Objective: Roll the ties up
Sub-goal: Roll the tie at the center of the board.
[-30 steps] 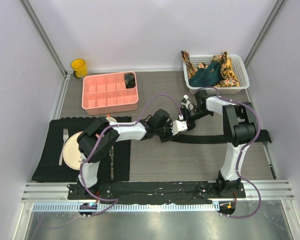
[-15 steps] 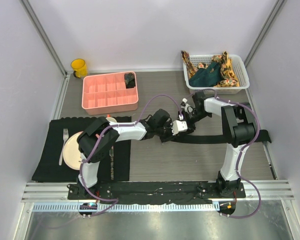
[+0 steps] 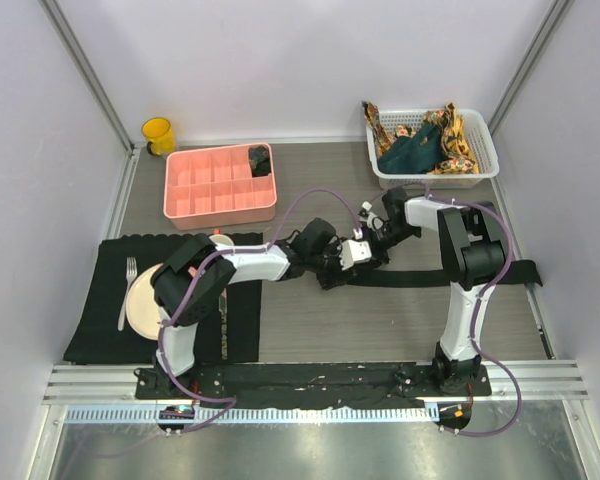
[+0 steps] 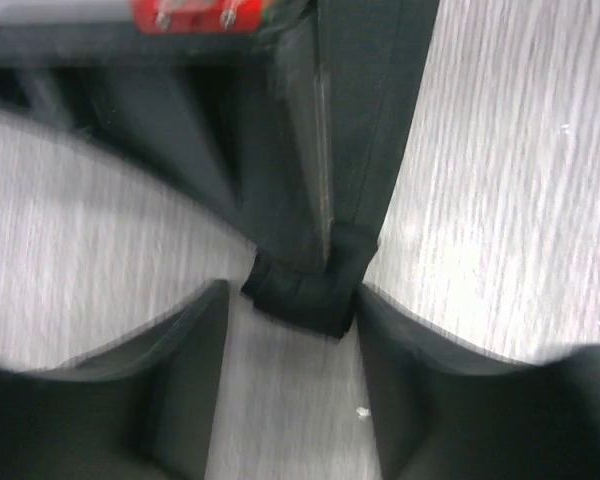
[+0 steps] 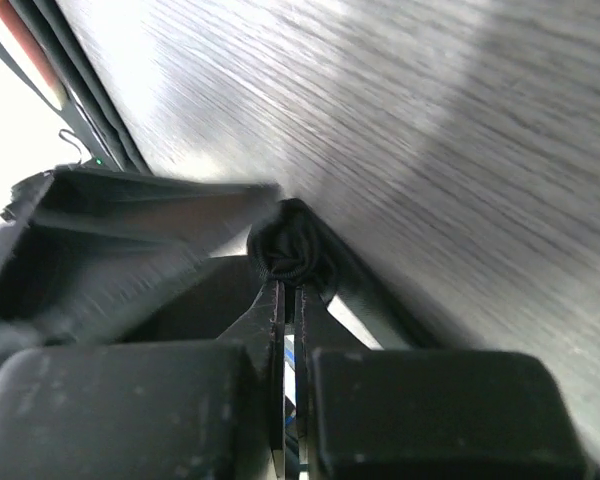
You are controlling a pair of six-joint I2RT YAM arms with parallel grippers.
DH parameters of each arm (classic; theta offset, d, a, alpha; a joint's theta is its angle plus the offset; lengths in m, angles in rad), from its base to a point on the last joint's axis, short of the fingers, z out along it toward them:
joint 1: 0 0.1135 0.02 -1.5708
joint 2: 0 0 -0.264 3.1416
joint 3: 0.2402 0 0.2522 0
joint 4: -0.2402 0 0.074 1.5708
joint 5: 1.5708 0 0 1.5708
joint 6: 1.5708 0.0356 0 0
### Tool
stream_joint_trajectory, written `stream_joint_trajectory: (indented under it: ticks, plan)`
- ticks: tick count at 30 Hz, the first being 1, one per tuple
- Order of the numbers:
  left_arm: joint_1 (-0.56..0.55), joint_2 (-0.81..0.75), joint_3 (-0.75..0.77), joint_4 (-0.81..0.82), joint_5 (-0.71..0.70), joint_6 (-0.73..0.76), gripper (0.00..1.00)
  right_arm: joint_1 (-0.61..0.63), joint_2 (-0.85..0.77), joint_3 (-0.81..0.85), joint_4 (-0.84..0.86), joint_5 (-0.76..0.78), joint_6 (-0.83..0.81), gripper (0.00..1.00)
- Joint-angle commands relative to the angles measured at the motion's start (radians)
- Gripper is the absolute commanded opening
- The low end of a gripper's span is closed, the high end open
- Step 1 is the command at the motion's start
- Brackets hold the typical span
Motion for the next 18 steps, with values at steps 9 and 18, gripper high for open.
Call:
stream_joint_trajectory:
  ticks: [9,18]
  plan:
    - [0.137,-0.237,-0.274,0.213,0.259,-0.193,1.00,-0.034,0.120,-0.057,0.037,0.108,-0.275,0.01]
    - [0.139,-0.510,-0.350,0.368,0.153,-0.247,1.00,0.010,0.171,-0.013,0.044,-0.068,-0.370,0.01]
